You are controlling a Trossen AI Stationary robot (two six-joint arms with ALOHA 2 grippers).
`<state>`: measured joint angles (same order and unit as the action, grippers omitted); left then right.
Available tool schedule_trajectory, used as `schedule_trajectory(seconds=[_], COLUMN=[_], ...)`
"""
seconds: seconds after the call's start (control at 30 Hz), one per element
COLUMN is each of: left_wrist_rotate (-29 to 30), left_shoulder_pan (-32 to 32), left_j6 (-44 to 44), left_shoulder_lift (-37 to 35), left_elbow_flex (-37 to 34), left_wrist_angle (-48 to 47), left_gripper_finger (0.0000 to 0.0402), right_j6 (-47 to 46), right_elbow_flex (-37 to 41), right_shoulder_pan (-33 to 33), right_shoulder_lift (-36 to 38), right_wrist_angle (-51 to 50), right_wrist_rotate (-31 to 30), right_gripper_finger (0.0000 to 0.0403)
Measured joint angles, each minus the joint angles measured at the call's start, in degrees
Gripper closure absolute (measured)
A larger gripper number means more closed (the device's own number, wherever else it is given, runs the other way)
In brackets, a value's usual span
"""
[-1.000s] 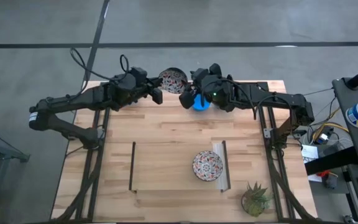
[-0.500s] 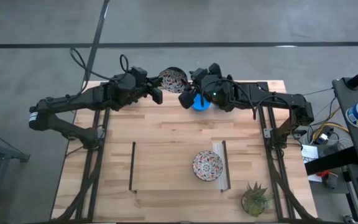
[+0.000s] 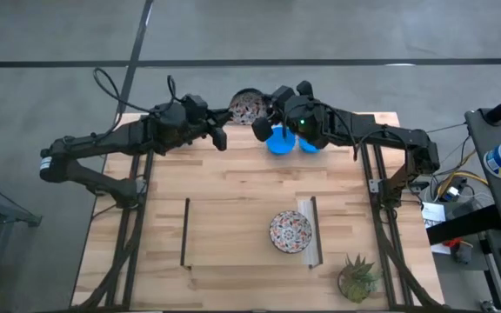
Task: Pick & Place Mini bowls
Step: Stack the white patterned bowl on top of the other white patterned bowls on the shelf
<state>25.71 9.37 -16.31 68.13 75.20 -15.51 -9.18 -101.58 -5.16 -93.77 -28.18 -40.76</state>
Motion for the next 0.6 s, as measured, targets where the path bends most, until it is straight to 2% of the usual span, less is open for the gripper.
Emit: schedule_trajectory(seconds=[0.13, 0.33, 0.6], left_wrist_rotate=[-3.64, -4.49, -7.88], left_shoulder_pan=[0.04, -0.13, -0.20], left_j6=[0.84, 1.26, 1.44], left_shoulder_lift=[-0.10, -0.88, -2.73], left_elbow_flex=[0.00, 0.07, 0.09], left_wrist_angle=[1.37, 2.79, 5.89], left_gripper_finger=[0.0299, 0.0237, 0.0218], right_j6=[0.36, 1.07, -2.02], right_elbow_flex=[-0.30, -2.99, -9.44], right_shoulder_pan=[-0.26, -1.63, -5.37], right_shoulder_lift=[0.08, 0.17, 0.17], right_wrist_angle=[-0.35, -1.45, -12.22], right_wrist_rotate=[0.73, 4.58, 14.25], right_gripper_finger=[0.0392, 0.0392, 0.0392])
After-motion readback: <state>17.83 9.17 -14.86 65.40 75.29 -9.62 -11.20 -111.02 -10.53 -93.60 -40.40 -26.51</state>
